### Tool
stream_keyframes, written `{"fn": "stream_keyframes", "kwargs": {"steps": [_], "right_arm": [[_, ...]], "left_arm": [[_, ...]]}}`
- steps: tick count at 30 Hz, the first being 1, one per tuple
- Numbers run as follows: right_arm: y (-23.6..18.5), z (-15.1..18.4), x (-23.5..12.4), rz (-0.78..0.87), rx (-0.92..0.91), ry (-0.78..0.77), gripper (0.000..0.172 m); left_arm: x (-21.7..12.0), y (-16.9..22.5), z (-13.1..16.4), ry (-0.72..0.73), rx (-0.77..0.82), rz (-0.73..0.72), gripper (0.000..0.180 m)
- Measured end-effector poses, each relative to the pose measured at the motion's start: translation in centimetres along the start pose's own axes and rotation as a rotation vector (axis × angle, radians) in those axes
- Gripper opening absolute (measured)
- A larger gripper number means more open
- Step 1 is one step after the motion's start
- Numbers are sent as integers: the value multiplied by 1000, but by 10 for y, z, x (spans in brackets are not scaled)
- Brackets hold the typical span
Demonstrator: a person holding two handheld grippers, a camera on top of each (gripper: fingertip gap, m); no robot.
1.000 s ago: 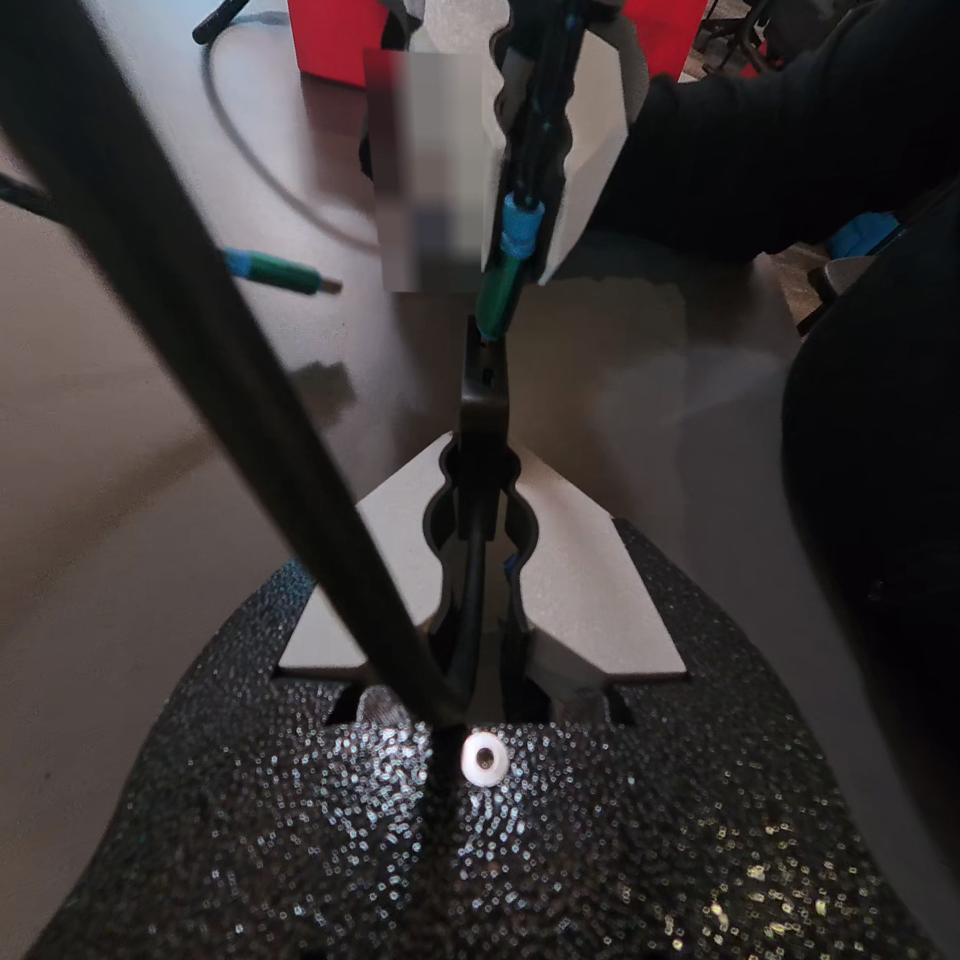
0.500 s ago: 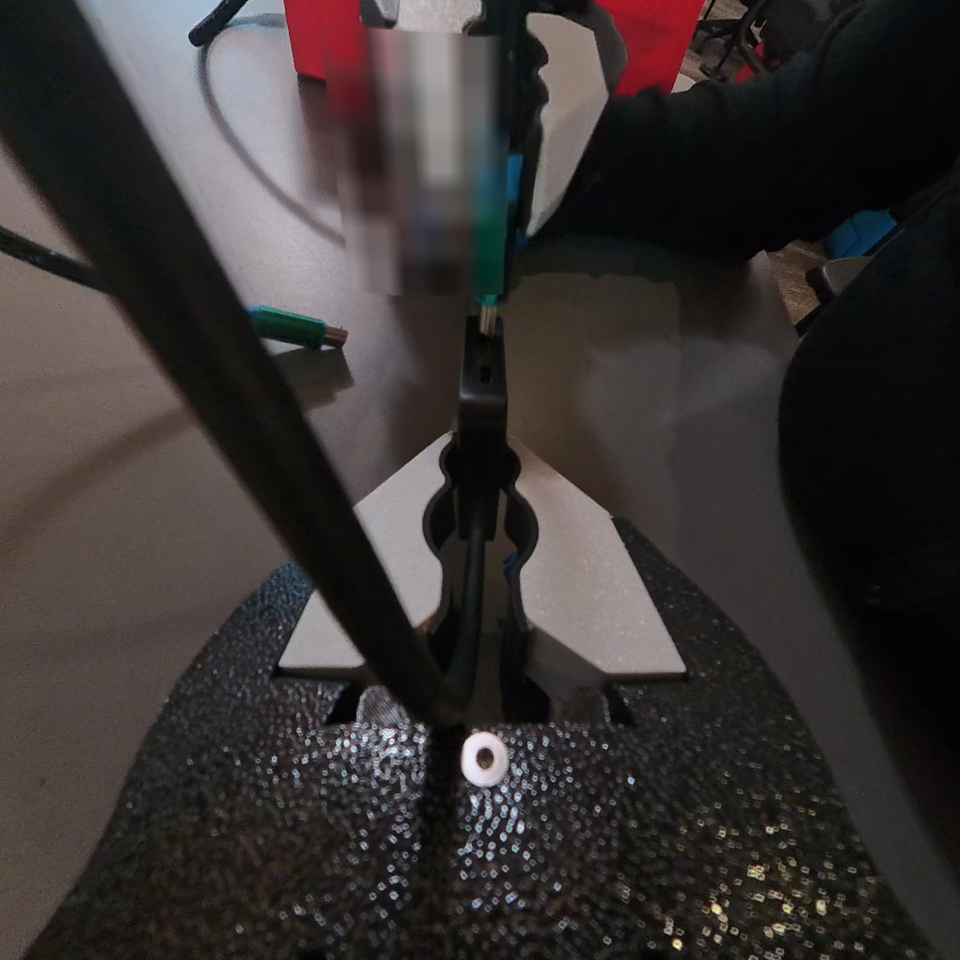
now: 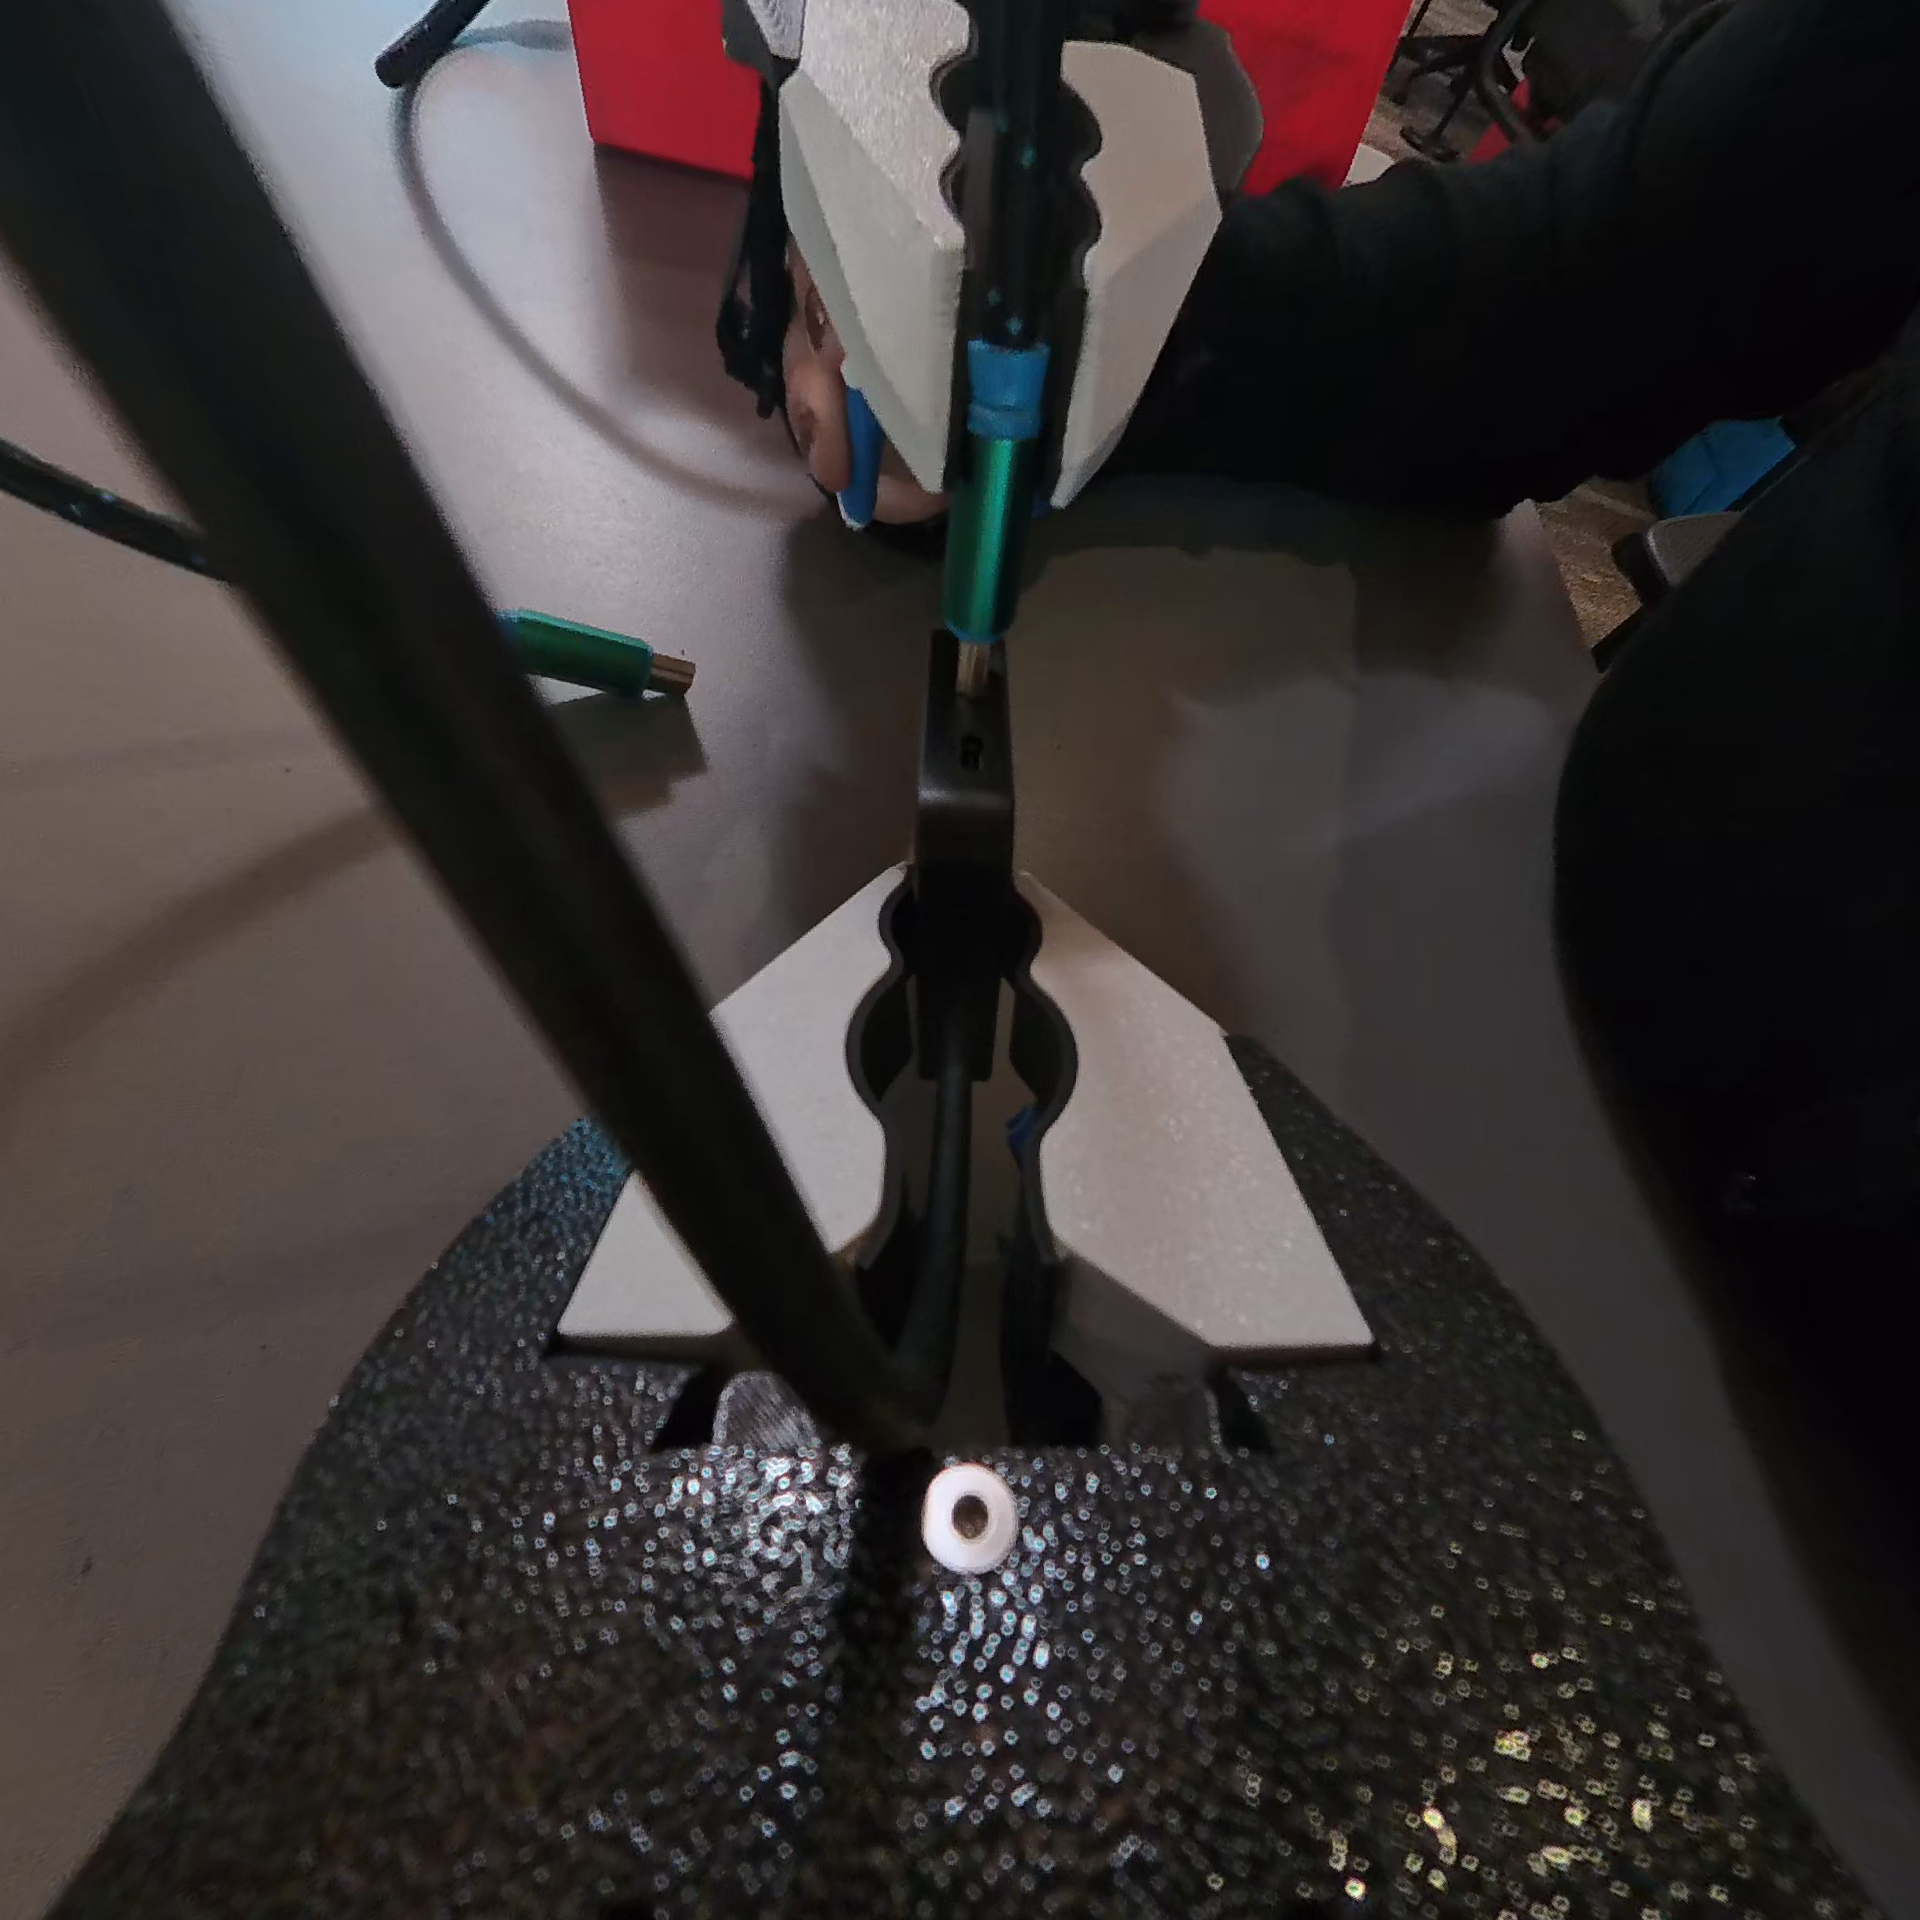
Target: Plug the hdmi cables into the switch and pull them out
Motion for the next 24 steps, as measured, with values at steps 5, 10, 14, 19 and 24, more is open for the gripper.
{"fn": "stream_keyframes", "kwargs": {"steps": [5,10,14,19,24], "right_arm": [[0,1,-1,0,5,-10,9],[-1,1,-1,3,1,-21,9],[-1,1,-2,10,-1,-41,10],[-4,0,2,11,-5,-32,9],[-3,0,2,3,2,-35,10]], "left_arm": [[0,0,0,0,-1,1,12],[0,0,0,0,-1,1,12],[0,0,0,0,-2,2,13],[0,0,0,-2,-3,6,13],[1,1,0,1,7,1,14]]}}
Point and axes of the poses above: each gripper's, where its closed fingertips meet, x out along the fingers, z out of its underside, y = z × x across the jaws, the point moved 9 cm from there along -x, back along the fingers, and after that the axes turned 12 degrees about -x, right-handed, at the moved point
